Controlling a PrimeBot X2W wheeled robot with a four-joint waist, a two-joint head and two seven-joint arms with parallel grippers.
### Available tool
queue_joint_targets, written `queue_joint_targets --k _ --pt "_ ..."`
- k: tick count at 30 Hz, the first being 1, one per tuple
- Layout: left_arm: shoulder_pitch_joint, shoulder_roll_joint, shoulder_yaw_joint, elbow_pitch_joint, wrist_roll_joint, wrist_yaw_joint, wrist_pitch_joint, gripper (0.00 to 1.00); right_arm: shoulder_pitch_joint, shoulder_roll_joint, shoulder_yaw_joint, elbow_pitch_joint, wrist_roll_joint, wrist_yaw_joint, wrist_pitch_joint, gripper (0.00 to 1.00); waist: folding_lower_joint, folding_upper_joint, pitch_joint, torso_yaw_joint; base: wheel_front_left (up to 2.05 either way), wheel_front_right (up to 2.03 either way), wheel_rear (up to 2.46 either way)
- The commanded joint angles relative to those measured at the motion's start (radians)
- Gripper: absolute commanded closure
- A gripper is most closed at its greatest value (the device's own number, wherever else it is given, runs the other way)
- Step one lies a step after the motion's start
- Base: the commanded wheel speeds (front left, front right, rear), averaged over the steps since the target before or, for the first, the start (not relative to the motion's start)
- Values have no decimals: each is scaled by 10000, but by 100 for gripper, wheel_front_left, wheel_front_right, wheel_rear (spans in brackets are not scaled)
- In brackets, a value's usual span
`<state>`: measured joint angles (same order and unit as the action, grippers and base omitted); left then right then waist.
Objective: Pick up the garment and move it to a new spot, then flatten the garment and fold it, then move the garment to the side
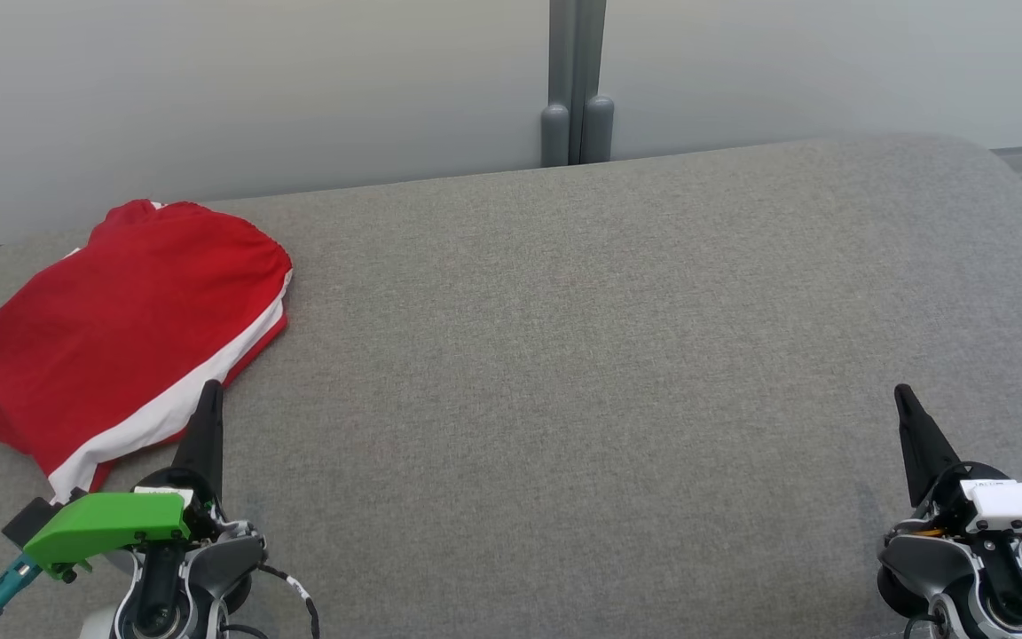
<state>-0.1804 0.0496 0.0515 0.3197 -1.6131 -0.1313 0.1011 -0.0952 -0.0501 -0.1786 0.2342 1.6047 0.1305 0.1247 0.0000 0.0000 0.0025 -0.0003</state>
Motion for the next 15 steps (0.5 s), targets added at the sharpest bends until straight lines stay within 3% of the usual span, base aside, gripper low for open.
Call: queue_joint_targets --k 1,15 --pt "-165 47 -10 -39 89 22 -26 100 -106 -56 -2 16 -11 19 0 100 0 0 0 0 0 0 0" --pt "-165 47 -10 -39 89 22 -26 100 -106 -56 -2 16 -11 19 0 100 0 0 0 0 0 0 0"
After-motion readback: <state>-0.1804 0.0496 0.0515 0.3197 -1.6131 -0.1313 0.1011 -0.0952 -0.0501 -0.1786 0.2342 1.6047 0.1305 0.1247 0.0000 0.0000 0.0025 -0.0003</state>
